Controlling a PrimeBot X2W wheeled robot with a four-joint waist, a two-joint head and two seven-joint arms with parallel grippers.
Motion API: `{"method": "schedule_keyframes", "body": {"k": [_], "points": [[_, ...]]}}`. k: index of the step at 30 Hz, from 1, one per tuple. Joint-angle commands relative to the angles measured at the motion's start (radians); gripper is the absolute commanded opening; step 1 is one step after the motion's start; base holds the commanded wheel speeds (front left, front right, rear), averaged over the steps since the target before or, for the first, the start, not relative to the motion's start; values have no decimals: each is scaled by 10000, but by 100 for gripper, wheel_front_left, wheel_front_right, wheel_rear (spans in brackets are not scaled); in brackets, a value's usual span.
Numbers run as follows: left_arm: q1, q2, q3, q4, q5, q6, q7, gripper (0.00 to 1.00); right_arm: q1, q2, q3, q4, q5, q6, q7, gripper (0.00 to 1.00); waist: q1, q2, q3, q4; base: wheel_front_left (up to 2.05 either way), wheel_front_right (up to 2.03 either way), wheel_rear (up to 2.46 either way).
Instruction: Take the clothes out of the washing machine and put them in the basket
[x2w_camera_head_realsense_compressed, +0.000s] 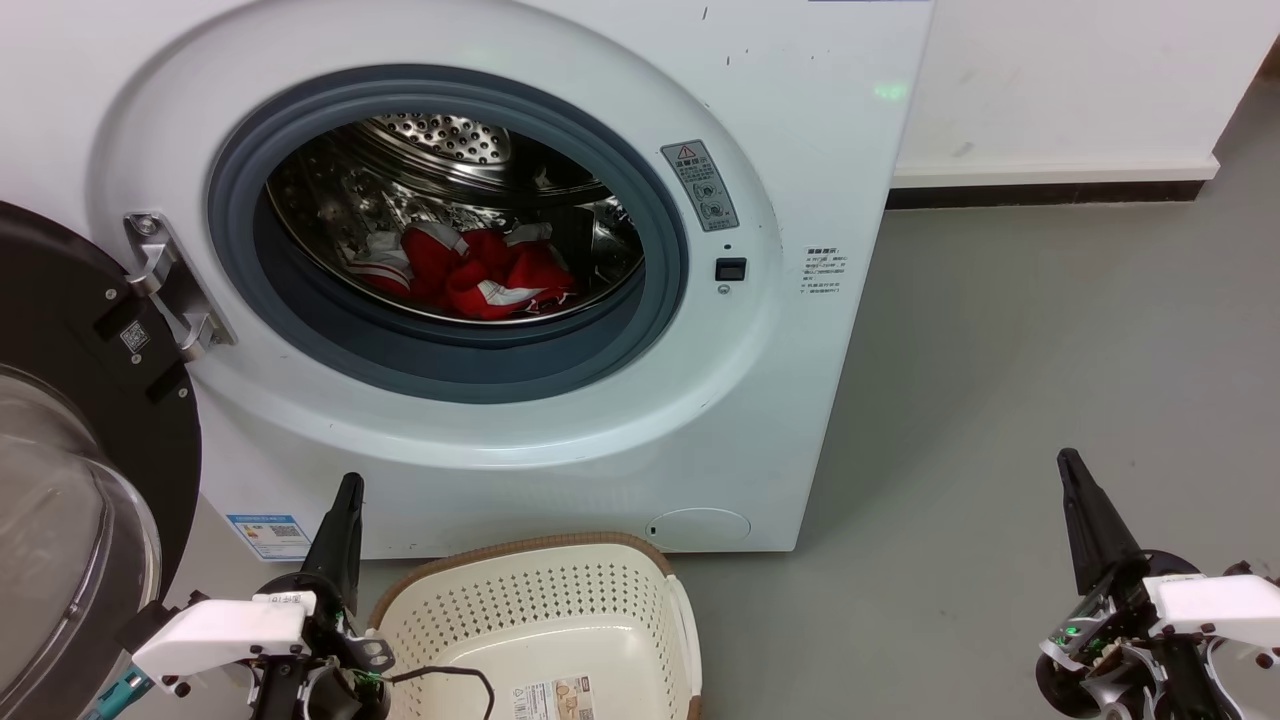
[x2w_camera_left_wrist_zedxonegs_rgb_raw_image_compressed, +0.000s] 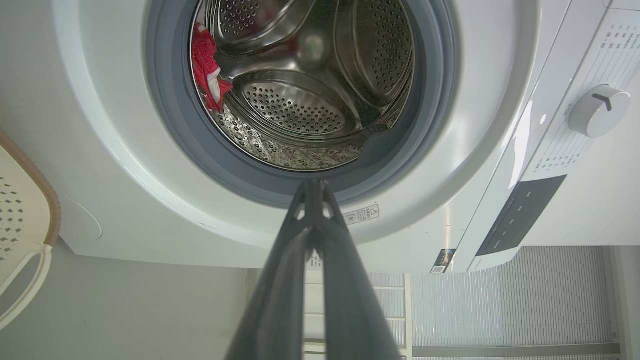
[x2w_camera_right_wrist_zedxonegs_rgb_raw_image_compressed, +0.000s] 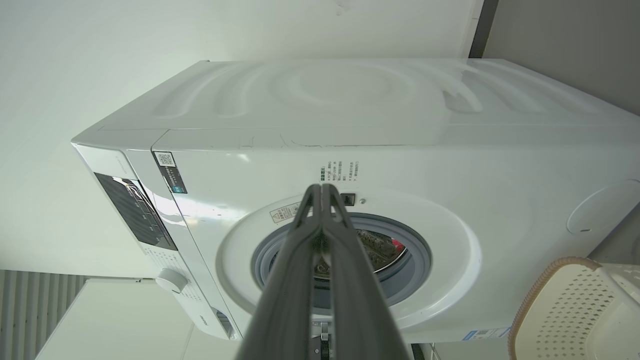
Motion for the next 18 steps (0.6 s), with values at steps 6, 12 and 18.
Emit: {"method": "schedule_keyframes", "body": {"k": [6, 12, 18], "points": [[-99, -10, 12, 3, 7, -26, 24, 0, -131, 27, 8, 11, -45, 0, -15, 0, 0, 0, 0, 0, 0, 0, 0], [-99, -10, 12, 3, 7, -24, 24, 0, -131, 27, 8, 11, -45, 0, -15, 0, 0, 0, 0, 0, 0, 0, 0], [32, -6, -20, 63, -1, 0, -11, 100, 40, 2, 4, 49, 3, 0, -11, 100, 0, 0, 0, -1, 0, 0, 0]]}}
